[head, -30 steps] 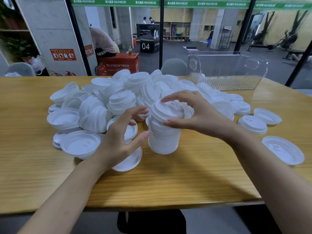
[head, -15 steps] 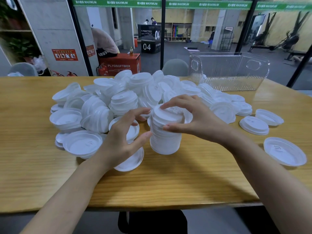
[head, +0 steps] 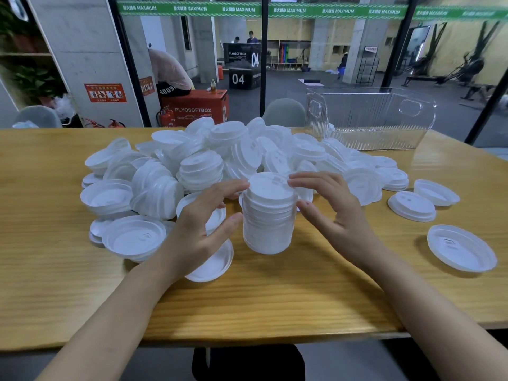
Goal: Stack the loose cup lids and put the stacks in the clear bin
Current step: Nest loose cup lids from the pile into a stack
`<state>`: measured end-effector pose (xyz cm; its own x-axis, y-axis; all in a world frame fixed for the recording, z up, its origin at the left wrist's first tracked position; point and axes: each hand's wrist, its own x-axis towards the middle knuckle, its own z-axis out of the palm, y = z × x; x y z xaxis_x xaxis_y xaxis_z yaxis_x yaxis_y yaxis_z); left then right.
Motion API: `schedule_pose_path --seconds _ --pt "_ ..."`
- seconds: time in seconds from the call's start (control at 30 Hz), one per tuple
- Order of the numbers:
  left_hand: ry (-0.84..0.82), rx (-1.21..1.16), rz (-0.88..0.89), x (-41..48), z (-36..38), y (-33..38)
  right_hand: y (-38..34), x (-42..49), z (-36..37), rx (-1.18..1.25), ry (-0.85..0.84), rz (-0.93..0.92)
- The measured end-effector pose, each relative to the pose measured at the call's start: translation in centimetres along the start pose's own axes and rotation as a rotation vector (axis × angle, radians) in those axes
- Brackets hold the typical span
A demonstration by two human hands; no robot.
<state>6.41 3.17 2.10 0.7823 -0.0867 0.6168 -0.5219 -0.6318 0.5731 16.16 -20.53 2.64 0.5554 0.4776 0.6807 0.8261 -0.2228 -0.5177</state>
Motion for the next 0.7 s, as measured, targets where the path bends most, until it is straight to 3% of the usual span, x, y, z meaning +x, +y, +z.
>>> schedule_pose_path --seconds 0.2,0.37,0.57,0.7 --pt "-0.009 -0.024 -0.038 0.3 -0.8 0.6 -0.7 0.0 -0.2 0.042 0.022 0.020" --pt "-0.005 0.089 -0.047 -0.2 -2.8 1.4 -1.3 -0.5 -0.1 0.051 0.056 0.023" --pt "-0.251 0.212 -0.232 -3.5 -4.3 2.4 -0.3 -1.9 1.3 0.010 0.156 0.016" --pt "-0.365 0.338 -0.236 -4.7 -4.4 2.4 -0.3 -2.3 1.4 -0.007 0.153 0.049"
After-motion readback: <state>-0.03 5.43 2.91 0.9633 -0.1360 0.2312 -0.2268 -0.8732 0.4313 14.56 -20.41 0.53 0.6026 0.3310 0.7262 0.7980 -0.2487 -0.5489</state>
